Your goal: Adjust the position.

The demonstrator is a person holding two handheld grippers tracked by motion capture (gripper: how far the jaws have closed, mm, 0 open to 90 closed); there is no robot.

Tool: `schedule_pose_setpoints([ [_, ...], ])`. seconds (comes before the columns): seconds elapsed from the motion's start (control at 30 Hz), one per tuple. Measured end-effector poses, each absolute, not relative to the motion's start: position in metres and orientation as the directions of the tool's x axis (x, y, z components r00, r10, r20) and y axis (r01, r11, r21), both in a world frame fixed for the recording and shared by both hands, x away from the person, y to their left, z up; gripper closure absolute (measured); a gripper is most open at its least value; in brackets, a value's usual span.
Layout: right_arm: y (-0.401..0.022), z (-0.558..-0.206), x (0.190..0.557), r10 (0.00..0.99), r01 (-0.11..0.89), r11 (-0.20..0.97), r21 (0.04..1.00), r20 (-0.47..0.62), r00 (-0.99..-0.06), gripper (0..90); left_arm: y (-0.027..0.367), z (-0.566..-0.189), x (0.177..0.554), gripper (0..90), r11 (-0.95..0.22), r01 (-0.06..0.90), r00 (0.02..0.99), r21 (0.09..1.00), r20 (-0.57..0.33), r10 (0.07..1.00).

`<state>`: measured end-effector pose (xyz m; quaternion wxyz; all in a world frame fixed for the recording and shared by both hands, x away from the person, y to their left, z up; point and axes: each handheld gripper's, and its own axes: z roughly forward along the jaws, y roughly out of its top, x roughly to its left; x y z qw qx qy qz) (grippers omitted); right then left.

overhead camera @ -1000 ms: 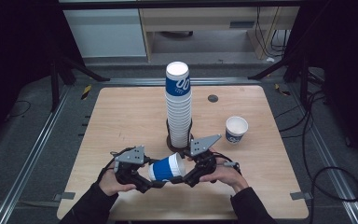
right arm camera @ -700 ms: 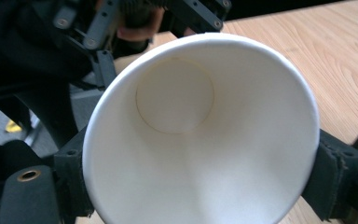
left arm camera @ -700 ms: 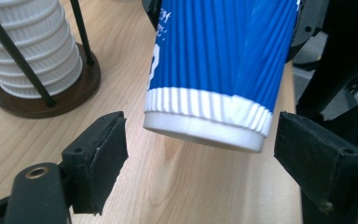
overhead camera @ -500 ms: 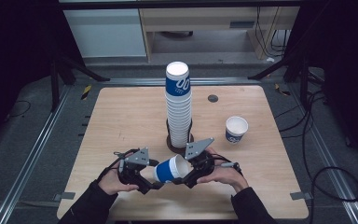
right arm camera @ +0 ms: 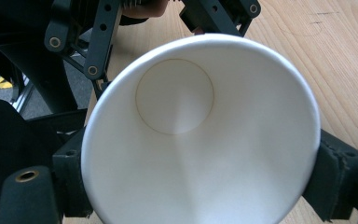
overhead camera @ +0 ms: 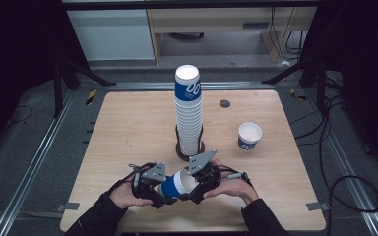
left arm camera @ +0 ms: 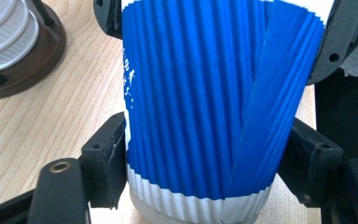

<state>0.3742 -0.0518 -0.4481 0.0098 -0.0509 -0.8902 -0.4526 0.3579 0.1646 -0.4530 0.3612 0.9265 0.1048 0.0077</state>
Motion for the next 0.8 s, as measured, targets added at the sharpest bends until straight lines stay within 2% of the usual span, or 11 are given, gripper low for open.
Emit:
schedule_pose_setpoints([
  [0.23,-0.054,-0.445,0.376,0.103,0.11,0.55,0.828,0.063,-0.993,11.4,0.17,-0.45,0.361,26.5,-0.683,0.205,0.973,0.701,-0.072,0.219],
  [0.4,-0.065,-0.435,0.38,0.152,0.137,0.474,0.87,0.072,-0.986,8.1,0.18,-0.446,0.366,26.5,-0.634,0.241,0.961,0.735,-0.089,0.262],
  [0.63,-0.083,-0.422,0.386,0.237,0.162,0.373,0.914,0.075,-0.969,7.8,0.2,-0.435,0.371,26.5,-0.504,0.272,0.937,0.82,-0.106,0.333],
  [0.8,-0.089,-0.419,0.388,0.259,0.182,0.322,0.929,0.098,-0.961,7.8,0.204,-0.427,0.369,26.5,-0.432,0.259,0.931,0.864,-0.105,0.35],
])
